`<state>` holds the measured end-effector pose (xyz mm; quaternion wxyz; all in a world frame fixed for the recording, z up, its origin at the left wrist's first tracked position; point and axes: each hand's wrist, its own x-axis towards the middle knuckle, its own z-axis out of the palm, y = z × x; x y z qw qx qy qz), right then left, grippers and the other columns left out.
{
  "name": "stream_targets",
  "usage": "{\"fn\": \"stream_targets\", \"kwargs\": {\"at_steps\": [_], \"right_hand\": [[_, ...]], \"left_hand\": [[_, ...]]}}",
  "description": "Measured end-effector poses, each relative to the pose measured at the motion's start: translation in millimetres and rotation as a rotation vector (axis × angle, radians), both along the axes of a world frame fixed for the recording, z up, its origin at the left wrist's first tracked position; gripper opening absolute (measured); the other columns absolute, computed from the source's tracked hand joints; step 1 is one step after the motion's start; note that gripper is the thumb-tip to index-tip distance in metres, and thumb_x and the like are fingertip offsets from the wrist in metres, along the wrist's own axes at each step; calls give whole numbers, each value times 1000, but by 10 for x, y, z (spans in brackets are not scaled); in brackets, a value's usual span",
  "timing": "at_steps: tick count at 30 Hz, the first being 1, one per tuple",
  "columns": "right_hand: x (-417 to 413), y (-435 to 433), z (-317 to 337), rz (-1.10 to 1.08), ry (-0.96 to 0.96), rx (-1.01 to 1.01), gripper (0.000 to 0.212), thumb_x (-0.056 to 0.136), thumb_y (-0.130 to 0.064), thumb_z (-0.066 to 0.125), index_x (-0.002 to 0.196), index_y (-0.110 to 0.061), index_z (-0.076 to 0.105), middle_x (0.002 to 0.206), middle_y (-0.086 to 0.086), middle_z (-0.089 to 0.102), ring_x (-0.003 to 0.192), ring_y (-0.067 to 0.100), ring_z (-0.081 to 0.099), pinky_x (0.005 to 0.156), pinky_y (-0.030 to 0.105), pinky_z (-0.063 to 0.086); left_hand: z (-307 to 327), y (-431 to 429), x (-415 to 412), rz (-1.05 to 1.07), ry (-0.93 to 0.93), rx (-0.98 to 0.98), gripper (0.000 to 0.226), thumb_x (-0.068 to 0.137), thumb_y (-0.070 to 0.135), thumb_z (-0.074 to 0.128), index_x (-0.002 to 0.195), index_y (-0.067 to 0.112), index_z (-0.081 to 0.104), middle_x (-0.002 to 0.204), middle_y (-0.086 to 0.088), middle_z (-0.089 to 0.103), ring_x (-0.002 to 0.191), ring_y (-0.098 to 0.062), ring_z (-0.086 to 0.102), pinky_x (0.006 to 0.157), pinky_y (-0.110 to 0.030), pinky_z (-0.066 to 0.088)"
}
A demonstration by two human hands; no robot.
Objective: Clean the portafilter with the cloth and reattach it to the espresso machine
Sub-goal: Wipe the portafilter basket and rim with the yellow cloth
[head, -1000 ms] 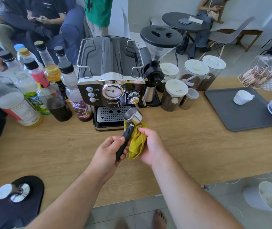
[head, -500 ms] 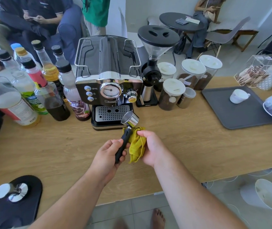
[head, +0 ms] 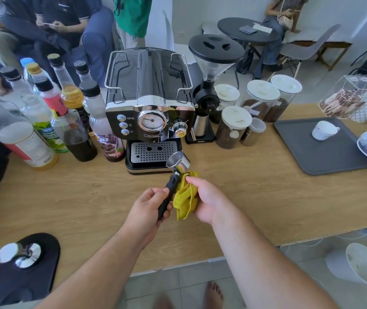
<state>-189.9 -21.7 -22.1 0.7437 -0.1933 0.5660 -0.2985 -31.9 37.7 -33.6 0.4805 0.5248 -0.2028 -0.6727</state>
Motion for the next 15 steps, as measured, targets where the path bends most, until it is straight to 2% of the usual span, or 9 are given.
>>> {"fn": "stream_targets", "kwargs": {"at_steps": [2, 4, 7, 10, 13, 15], "right_hand": [[35, -24, -6, -6, -4, -9, 40, 111, -30, 55, 131, -1, 72, 122, 27, 79, 102, 38, 76, 99, 55, 60], [31, -25, 1, -17, -15, -16, 40, 111, -30, 55, 132, -1, 72, 127, 29, 77, 107, 40, 76, 100, 56, 60], [-87, -15, 10, -72, -12, -16, 35, 111, -28, 57, 126, -1, 74, 113, 23, 81, 103, 36, 76, 91, 49, 60], [-261, -43, 1, -212, -9, -9, 34, 109, -28, 62, 120, 1, 75, 98, 20, 82, 94, 32, 75, 81, 47, 59], [-380, -111, 29, -363, -38, -42, 34, 108, -29, 64, 124, -1, 73, 106, 21, 82, 98, 34, 76, 81, 47, 60], [-378, -167, 72, -427, -27, -125, 28, 109, -28, 64, 124, -5, 72, 117, 21, 80, 101, 33, 78, 88, 49, 62]], "left_hand": [[-9, 16, -27, -23, -16, -9, 12, 107, 19, 60, 98, 11, 58, 71, -8, 64, 60, -17, 54, 59, -31, 40], [-5, 10, -9, -31, -48, -27, 12, 107, 18, 60, 98, 11, 58, 72, -9, 66, 59, -17, 53, 59, -31, 40], [0, -12, 63, -35, -117, -76, 7, 106, 13, 61, 101, 11, 56, 91, -12, 76, 63, -17, 57, 57, -30, 43], [-41, -15, 149, -25, -184, -90, 5, 106, 10, 61, 105, 9, 57, 102, -19, 78, 66, -17, 58, 58, -31, 44], [-79, 7, 208, -41, -268, -93, 5, 105, 12, 63, 107, 10, 59, 106, -18, 79, 69, -17, 59, 60, -33, 46], [-85, 26, 193, -60, -315, -103, 7, 105, 13, 64, 109, 9, 61, 105, -15, 79, 69, -15, 60, 61, -32, 47]]}}
